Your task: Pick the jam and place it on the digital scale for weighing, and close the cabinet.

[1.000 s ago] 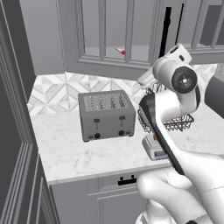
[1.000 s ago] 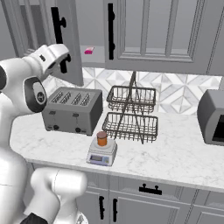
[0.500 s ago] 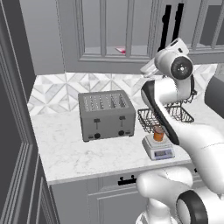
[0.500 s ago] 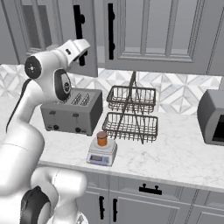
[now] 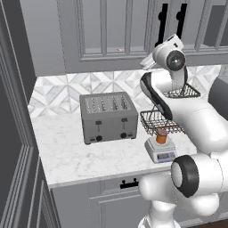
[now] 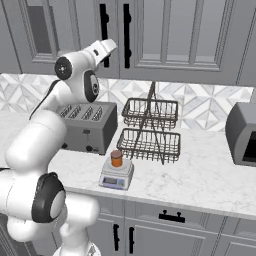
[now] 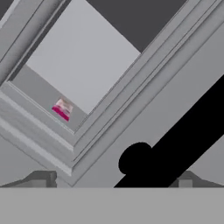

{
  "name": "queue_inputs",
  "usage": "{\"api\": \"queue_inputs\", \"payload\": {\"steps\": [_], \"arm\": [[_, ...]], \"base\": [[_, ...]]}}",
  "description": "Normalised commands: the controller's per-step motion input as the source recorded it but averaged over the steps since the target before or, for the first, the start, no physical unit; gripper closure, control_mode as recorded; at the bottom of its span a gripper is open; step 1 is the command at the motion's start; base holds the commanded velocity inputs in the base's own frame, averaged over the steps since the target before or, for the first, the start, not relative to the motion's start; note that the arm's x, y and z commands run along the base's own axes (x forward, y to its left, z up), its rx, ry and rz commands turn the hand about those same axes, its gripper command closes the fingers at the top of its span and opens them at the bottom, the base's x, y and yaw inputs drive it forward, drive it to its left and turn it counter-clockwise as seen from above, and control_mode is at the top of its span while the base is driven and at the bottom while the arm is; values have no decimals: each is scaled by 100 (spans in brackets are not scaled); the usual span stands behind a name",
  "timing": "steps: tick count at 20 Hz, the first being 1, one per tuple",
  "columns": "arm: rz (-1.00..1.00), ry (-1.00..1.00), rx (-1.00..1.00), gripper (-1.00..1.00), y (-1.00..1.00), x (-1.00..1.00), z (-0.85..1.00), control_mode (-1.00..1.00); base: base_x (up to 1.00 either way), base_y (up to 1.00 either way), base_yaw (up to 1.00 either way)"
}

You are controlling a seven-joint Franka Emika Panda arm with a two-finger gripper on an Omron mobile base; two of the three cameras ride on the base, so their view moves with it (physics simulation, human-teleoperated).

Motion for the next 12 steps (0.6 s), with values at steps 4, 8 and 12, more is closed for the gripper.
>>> {"api": "queue_inputs", "payload": {"steps": [4, 8, 12], "arm": [[0, 0, 0, -100, 23, 100, -36, -100], [0, 0, 0, -100, 23, 100, -35, -100], [0, 3, 0, -100, 7, 85, -37, -100]], "base": [[0, 0, 0], [0, 0, 0], [0, 0, 0]]}}
